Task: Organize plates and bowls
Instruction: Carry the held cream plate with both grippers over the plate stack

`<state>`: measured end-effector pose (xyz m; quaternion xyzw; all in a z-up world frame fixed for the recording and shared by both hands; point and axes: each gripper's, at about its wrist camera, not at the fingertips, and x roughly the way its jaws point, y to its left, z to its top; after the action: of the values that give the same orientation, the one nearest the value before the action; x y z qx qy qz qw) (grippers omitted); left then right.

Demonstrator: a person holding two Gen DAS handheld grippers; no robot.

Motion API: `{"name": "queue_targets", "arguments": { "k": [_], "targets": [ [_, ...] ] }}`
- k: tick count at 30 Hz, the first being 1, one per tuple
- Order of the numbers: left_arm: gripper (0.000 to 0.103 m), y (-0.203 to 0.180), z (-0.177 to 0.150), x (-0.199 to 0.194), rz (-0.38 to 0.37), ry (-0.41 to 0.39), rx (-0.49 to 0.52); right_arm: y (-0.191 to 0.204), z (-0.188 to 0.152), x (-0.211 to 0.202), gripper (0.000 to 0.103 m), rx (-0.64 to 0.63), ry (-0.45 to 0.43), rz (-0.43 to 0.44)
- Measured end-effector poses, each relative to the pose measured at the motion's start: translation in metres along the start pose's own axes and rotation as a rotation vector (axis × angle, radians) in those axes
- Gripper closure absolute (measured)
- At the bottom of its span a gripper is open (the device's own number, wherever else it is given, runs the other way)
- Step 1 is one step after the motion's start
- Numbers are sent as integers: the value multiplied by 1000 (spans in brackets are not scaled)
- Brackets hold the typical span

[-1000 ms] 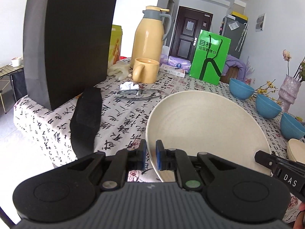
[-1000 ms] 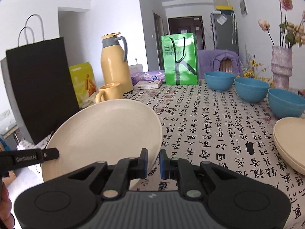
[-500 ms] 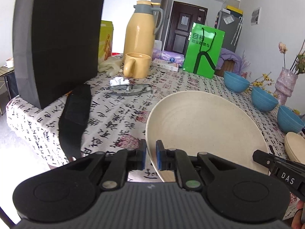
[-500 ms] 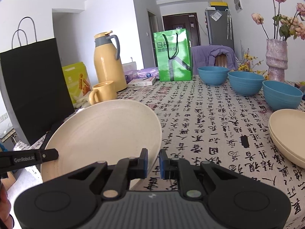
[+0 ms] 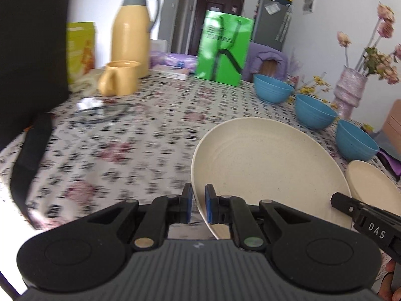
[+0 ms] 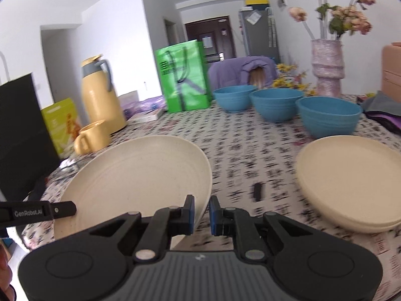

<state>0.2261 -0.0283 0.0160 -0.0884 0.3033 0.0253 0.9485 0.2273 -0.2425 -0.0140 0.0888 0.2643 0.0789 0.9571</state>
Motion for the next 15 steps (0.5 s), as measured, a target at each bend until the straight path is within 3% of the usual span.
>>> {"name": "queue_targets", "arguments": {
  "k": [8, 15],
  "targets": [
    [92, -101, 15, 31, -157, 34, 96, -91, 31, -17, 91, 60, -75, -149],
    [92, -190, 8, 60, -274, 77, 159, -173, 45, -26, 91, 92, -67, -293]
  ]
}}
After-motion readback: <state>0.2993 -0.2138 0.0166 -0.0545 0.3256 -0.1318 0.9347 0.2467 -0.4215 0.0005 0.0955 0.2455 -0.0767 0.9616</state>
